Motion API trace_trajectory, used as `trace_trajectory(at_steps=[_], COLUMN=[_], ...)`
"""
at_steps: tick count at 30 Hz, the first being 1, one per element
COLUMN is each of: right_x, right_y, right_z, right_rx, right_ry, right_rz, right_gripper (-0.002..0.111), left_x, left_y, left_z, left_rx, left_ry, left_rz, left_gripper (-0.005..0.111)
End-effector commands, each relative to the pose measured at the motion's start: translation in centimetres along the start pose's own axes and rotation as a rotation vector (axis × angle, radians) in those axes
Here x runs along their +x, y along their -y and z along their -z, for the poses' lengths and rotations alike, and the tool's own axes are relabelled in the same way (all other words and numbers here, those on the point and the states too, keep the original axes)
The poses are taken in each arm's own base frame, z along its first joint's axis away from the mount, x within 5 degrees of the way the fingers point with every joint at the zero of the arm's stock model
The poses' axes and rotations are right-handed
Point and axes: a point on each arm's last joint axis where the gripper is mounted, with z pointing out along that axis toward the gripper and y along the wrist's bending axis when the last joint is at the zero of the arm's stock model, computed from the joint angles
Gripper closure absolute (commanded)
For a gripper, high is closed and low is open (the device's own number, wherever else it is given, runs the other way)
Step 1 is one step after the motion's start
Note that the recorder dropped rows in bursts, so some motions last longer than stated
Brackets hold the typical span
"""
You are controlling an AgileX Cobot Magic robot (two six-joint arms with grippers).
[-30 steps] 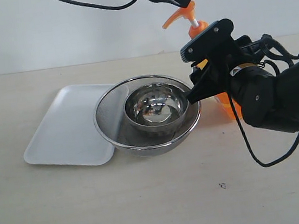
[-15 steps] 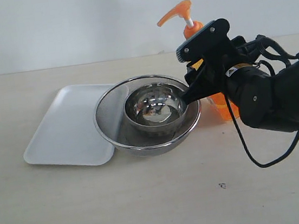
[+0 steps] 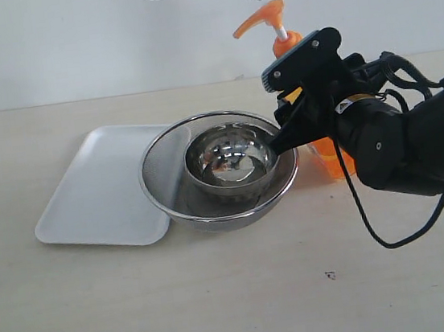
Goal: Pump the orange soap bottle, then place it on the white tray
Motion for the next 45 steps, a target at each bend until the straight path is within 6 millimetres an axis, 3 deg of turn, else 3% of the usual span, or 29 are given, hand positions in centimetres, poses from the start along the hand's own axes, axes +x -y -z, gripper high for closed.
trace_trajectory(at_steps=[1, 26, 37, 45], right_x=[-0.5, -0.6, -0.6, -0.6], right_y=[0.2, 0.0, 0.0, -0.1], right_z=[0.1, 0.1, 0.1, 0.1], right_rx=[0.006, -0.009, -0.012, -0.019], right_ry=[0.026, 0.037, 0.035, 0.028], right_rz=[-0.004, -0.007, -0.009, -0.011], right_gripper=[0.108, 0.108, 0.108, 0.108], left_x=[0.2, 2.6, 3.6, 3.6], left_y=[0.3, -0.2, 0.9, 1.2], left_z=[-0.9, -4.7, -7.9, -8.3], left_rx=[0.043, 0.105, 0.153, 0.158], left_ry=[0.003, -0.113, -0.169, -0.177], left_rz=[0.033, 0.091, 0.099, 0.093], left_gripper=[0.102, 0.102, 0.102, 0.102])
